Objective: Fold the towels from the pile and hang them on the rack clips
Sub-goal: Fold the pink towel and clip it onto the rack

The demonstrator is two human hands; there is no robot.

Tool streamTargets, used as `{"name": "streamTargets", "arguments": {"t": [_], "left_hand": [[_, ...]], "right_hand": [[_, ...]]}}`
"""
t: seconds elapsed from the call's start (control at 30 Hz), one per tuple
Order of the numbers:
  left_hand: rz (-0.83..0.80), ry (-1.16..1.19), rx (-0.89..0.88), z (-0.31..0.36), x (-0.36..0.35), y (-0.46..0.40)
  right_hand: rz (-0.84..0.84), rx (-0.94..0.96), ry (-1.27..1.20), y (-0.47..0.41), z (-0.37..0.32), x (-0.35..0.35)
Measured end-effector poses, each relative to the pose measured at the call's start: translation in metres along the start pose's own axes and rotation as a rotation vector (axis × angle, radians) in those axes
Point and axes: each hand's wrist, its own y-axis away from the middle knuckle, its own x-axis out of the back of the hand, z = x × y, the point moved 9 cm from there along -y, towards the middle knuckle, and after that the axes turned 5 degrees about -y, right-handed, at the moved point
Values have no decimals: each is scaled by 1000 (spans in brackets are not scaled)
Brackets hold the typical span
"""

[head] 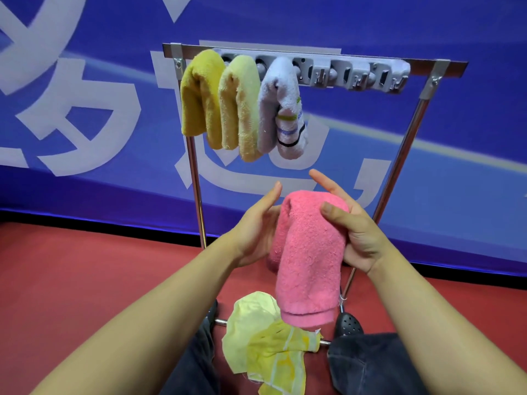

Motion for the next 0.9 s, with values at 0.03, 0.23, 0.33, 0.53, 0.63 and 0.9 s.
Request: {"name": "streamTargets", "arguments": {"t": [0.03,0.23,0.33,0.53,0.63,0.9], "left_hand": [[-12,23,-3,-1,-5,1],[4,-6,-45,-10,-12,-1],[69,-45,-65,-13,-9,0],[119,-114,-179,-17,-3,2],[245,-170,-181,-24,0,3],[422,-222,-187,-33,17,8]], "right_hand": [[3,-2,-9,-1,-1,1],[48,-9,-22,-3,-1,10],[64,-8,-24,-4,1,12],[116,-9,7,-6,5,15],[136,-20,27,-6,10,14],[171,-76,55,-7,24,23]]}}
